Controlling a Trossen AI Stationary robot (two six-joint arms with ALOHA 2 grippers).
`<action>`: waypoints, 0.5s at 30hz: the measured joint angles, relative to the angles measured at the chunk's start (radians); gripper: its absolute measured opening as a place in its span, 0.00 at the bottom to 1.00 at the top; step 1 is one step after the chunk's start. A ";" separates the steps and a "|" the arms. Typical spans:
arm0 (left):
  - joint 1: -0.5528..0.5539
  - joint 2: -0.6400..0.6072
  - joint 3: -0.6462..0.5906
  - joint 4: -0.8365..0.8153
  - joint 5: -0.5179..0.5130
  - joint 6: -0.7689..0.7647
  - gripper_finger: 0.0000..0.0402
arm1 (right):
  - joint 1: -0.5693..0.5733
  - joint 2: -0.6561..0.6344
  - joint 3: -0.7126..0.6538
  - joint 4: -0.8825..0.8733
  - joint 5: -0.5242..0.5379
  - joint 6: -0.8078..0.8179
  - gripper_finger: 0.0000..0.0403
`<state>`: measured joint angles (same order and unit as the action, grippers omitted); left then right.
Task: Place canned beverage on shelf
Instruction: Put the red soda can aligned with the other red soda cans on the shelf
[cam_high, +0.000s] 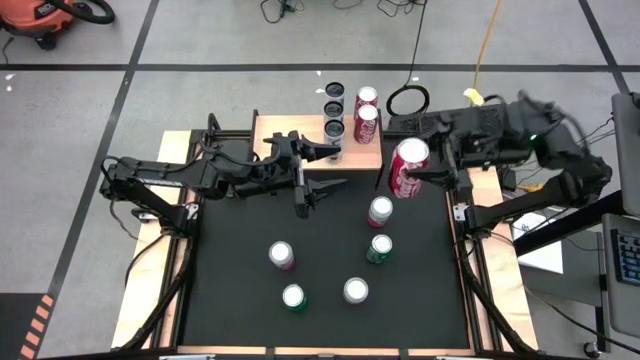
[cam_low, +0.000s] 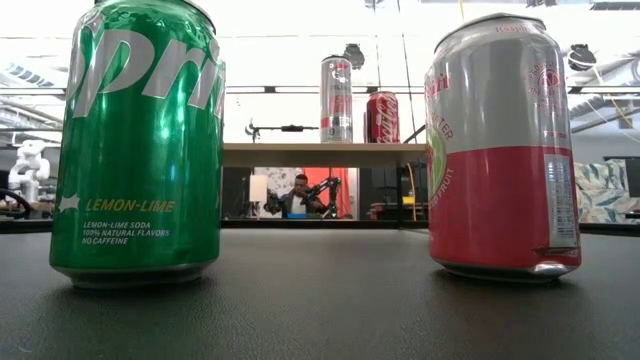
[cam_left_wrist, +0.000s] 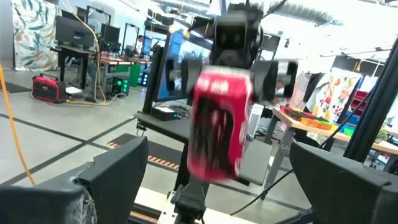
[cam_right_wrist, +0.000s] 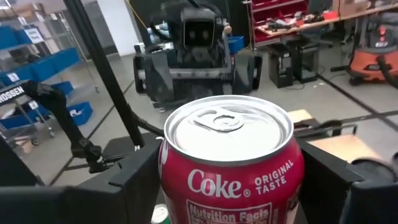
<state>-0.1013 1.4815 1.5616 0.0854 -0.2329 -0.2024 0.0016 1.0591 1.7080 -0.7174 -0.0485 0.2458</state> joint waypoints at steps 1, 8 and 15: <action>0.000 0.000 0.000 0.001 0.000 0.000 0.98 | 0.000 -0.025 -0.063 0.049 -0.001 0.013 0.68; 0.000 0.000 0.000 -0.003 0.000 -0.010 0.98 | -0.002 -0.167 -0.458 0.417 0.020 0.074 0.68; 0.002 0.000 0.000 -0.071 -0.013 -0.054 0.98 | -0.045 -0.181 -0.574 0.512 0.020 0.067 0.68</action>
<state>-0.0998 1.4818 1.5616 0.0143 -0.2454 -0.2562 -0.0429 0.8782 1.1339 -0.2053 -0.0288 0.3130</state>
